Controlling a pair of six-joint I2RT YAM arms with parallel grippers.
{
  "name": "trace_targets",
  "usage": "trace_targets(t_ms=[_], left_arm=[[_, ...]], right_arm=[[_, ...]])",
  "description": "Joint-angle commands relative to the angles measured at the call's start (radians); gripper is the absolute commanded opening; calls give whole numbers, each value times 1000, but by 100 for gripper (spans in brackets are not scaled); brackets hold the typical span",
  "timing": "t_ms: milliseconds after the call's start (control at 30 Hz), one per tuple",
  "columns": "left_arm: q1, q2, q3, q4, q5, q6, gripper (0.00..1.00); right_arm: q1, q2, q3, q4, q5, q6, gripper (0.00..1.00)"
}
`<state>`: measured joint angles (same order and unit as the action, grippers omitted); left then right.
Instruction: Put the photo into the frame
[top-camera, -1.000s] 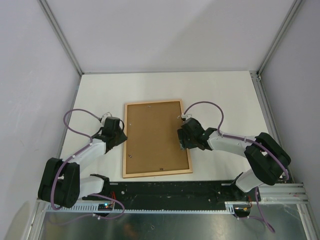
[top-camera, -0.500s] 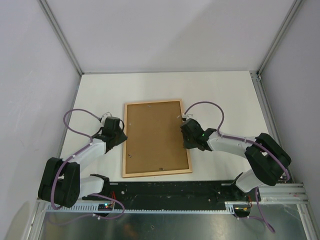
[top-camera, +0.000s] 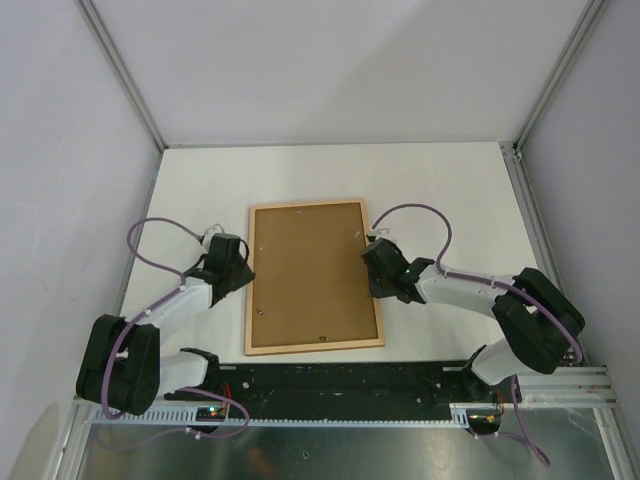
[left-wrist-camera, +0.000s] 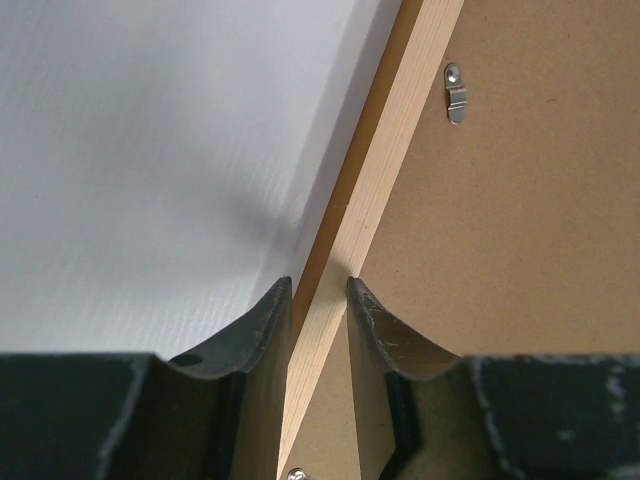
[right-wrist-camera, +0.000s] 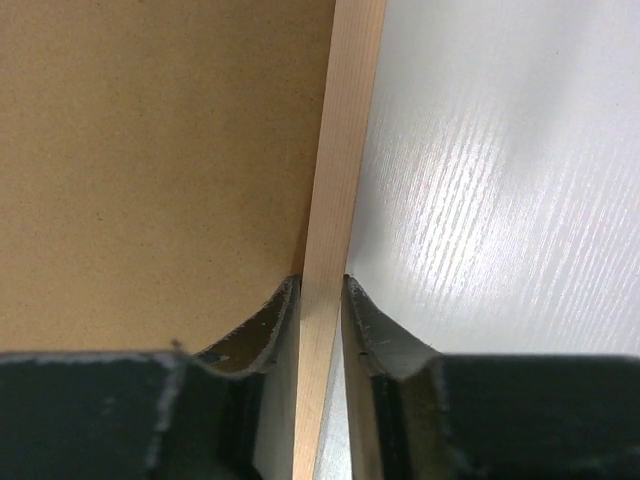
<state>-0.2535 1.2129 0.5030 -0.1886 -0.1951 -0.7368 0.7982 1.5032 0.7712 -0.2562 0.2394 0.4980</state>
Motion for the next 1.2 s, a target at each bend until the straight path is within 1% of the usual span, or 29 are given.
trace_targets(t_ms=[0,67,133,200,300,533,700,933,1167], left_arm=[[-4,4,-14,21,-28,-12,33],[-4,2,-14,21,-28,-10,33],[-5,0,-13,20,-26,-7,33],[-4,0,-12,20,-26,-5,33],[-5,1,-10,20,-20,-3,33],[-6,-3,-8,21,-12,2,33],[-5,-5,-4,21,-6,3,33],[-5,-5,-3,24,-3,4,33],[-5,-8,-5,27,1,5,33]], right_arm=[[12,-66,-14,-51,46,-15,34],[2,-96,-12,-39,66,-12,45],[-21,-123,-2,-21,80,-5,53],[-55,-137,14,13,86,-3,58],[-101,-99,64,64,85,-11,63],[-185,119,255,129,53,4,68],[-219,243,350,176,60,52,71],[-220,367,444,183,83,80,72],[-207,428,492,149,144,79,71]])
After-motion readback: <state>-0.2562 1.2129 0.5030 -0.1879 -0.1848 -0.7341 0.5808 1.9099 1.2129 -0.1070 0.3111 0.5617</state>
